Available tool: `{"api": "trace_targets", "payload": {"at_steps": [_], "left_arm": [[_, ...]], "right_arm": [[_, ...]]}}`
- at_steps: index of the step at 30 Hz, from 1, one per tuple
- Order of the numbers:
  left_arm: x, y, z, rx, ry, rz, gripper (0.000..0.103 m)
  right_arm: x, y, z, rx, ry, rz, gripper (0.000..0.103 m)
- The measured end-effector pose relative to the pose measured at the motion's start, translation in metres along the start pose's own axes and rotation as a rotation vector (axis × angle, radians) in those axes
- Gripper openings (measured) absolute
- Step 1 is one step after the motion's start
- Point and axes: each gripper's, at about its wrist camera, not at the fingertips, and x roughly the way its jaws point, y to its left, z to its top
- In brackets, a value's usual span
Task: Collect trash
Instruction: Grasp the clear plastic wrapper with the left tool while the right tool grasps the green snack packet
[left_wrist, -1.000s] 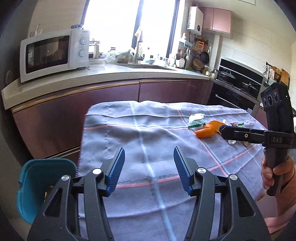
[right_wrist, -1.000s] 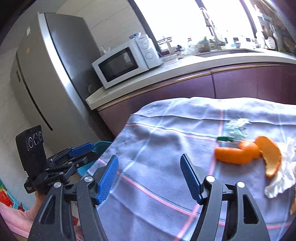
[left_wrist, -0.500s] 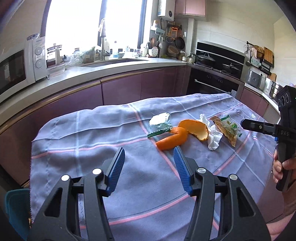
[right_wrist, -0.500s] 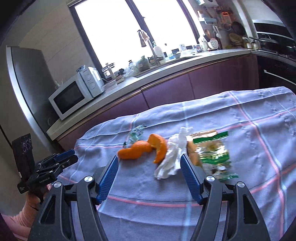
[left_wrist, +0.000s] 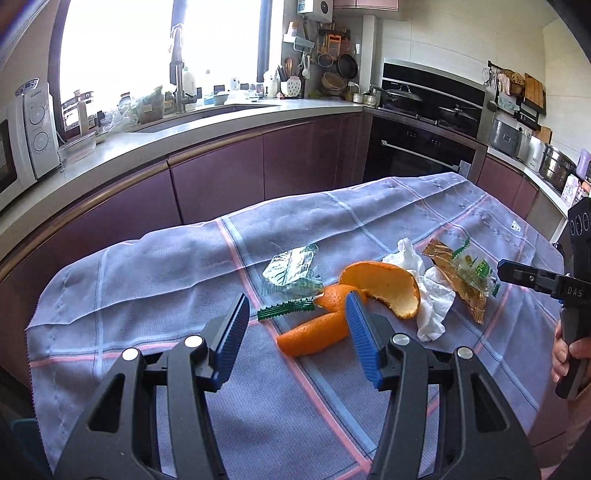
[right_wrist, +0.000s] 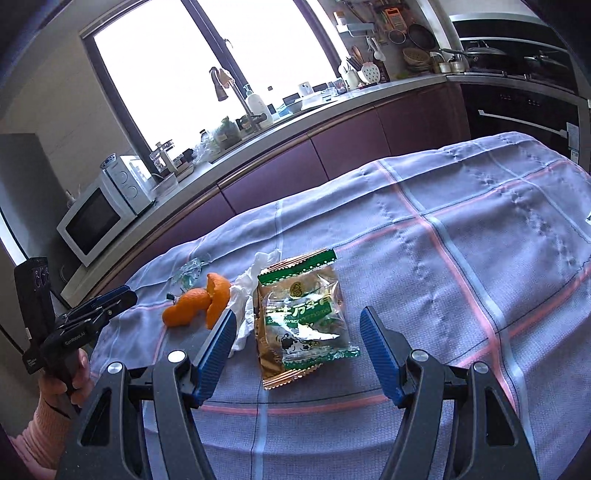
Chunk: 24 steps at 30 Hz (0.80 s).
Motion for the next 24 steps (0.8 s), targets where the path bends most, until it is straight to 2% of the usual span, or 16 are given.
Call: {"api": "trace_targets", "payload": {"at_steps": [13, 16, 20, 24], "left_arm": [[0.044, -0.005, 0.013, 0.025, 0.059, 0.015, 0.046], [0.053, -0.006, 0.013, 0.034, 0.079, 0.015, 0.035], [0.060, -0.005, 0.014, 0.024, 0.101, 0.002, 0.019], [0.063, -0.004, 0.012, 0.017, 0.108, 0.002, 0.016]], "right_arm": [[0.019, -0.002, 0.005, -0.005, 0.057, 0.011, 0.067], [0.022, -0.001, 0.004, -0.008, 0.070, 0.007, 0.064], [0.024, -0.001, 0.003, -0.005, 0.083, 0.006, 0.056], [0.024, -0.004, 0.001, 0.002, 0.087, 0.008, 0.050]]}}
